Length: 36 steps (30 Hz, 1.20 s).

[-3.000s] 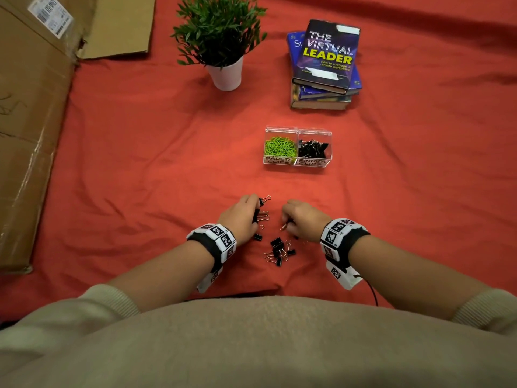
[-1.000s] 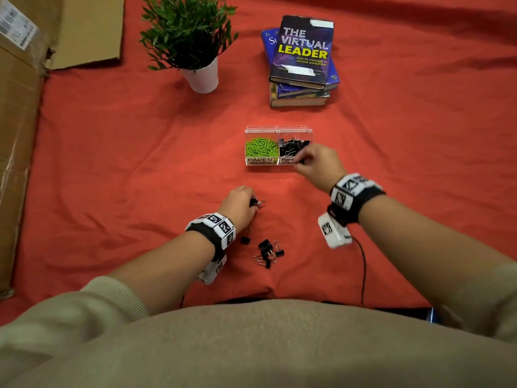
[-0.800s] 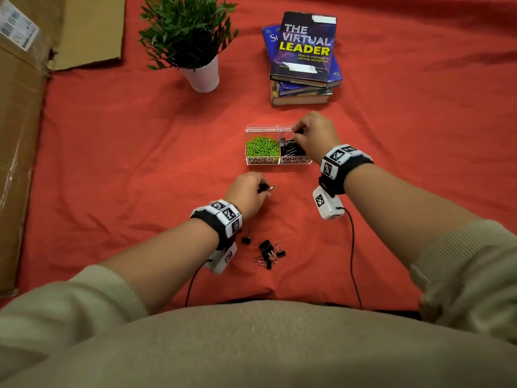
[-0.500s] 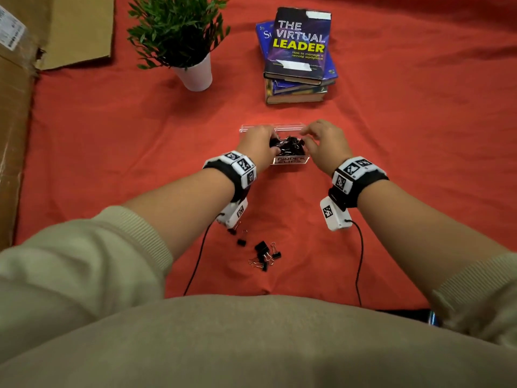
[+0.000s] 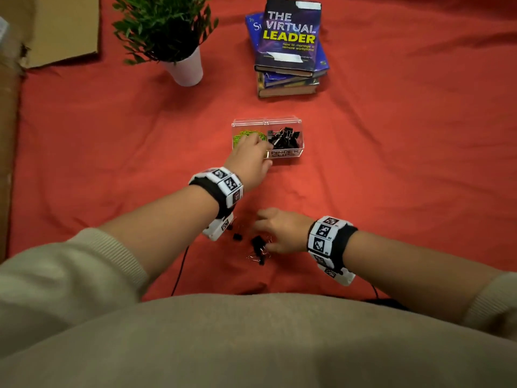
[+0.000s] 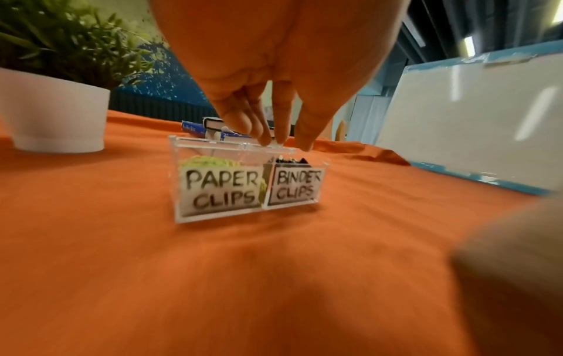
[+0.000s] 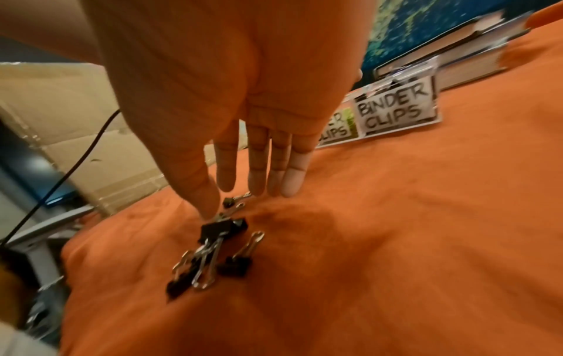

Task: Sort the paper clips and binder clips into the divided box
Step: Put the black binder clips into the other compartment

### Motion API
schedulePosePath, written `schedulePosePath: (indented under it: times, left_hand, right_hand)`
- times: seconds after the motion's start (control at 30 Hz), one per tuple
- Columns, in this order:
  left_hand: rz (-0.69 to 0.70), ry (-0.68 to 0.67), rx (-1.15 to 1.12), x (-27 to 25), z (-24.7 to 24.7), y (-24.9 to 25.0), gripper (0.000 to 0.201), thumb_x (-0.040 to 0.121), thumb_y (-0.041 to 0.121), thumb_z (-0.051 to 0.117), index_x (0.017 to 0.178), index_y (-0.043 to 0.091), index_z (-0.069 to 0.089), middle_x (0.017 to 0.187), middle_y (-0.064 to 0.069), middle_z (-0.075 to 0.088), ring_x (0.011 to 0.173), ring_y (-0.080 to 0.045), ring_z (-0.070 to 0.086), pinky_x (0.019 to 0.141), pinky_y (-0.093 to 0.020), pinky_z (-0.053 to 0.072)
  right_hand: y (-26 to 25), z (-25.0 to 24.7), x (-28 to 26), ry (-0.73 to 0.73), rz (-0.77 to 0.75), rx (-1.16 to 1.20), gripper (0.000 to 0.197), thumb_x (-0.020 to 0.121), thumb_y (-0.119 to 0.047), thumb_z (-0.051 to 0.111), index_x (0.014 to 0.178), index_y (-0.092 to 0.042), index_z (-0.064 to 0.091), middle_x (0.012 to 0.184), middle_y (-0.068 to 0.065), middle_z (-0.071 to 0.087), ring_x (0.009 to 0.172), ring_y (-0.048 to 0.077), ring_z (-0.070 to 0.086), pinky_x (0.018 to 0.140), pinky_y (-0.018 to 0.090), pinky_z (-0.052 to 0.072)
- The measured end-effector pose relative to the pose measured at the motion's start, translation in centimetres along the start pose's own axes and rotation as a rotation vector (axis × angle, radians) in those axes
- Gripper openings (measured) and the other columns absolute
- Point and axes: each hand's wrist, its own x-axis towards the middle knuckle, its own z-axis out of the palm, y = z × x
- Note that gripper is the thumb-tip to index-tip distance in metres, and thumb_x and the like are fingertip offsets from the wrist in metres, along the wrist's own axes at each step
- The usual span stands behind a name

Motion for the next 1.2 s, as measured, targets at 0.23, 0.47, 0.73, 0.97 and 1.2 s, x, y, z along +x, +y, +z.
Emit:
schedulePosePath:
  times: [0.23,0.47,0.73,0.97,1.2]
  left_hand:
    - [-0.238,-0.299,0.127,-9.9,2.5,-3.4,0.043,0.079,0.043,0.065,0.113,0.02,0.053,0.116,-0.007,0.045,0.104,-0.031,0.058,0.086,-0.041,0.051]
    - [-0.257,-0.302,0.067,-12.8,4.8,-3.1,0.043,0.081,0.037,0.069,0.115,0.017,0.05,0.114,-0.009,0.042,0.101,-0.033,0.056,0.083,-0.043,0.05]
    - [-0.222,-0.26,-0.019,-12.7,5.4,-3.5,0.028,0.086,0.021,0.06,0.111,0.012,0.053,0.108,-0.011,0.045,0.099,-0.033,0.055,0.085,-0.041,0.048]
    - [-0.214,-0.242,0.069,-12.3,5.4,-3.0,0.027,0.084,0.019,0.054,0.111,0.016,0.05,0.11,-0.009,0.044,0.095,-0.034,0.057,0.077,-0.043,0.05]
    - [-0.219,-0.265,0.003,-11.9,5.5,-3.3,0.028,0.086,0.017,0.056,0.114,0.013,0.053,0.112,-0.011,0.043,0.091,-0.037,0.058,0.079,-0.046,0.051]
  right_hand:
    - [-0.8,2.2,0.4,-0.054,-0.06,-0.183,0.042,0.08,-0.026,0.061,0.121,-0.021,0.055,0.121,0.01,0.043,0.109,0.03,0.043,0.086,0.043,0.047]
    - [1.1,1.4,0.0,0.135,0.154,0.09,0.032,0.076,-0.019,0.067,0.106,-0.012,0.058,0.106,0.013,0.044,0.093,0.03,0.052,0.083,0.038,0.045]
    - [3.1,0.1,0.3,0.271,0.388,0.307,0.042,0.065,-0.024,0.083,0.101,-0.014,0.064,0.101,0.002,0.041,0.093,0.019,0.051,0.089,0.027,0.043]
    - [4.5,-5.6,1.0,0.642,0.517,0.577,0.035,0.071,-0.019,0.081,0.103,-0.011,0.068,0.092,-0.001,0.063,0.086,0.013,0.059,0.075,0.022,0.043]
    - [7.1,-12.8,3.9,0.877,0.568,0.476,0.032,0.079,-0.02,0.073,0.109,-0.012,0.066,0.105,0.004,0.065,0.093,0.015,0.06,0.08,0.021,0.044]
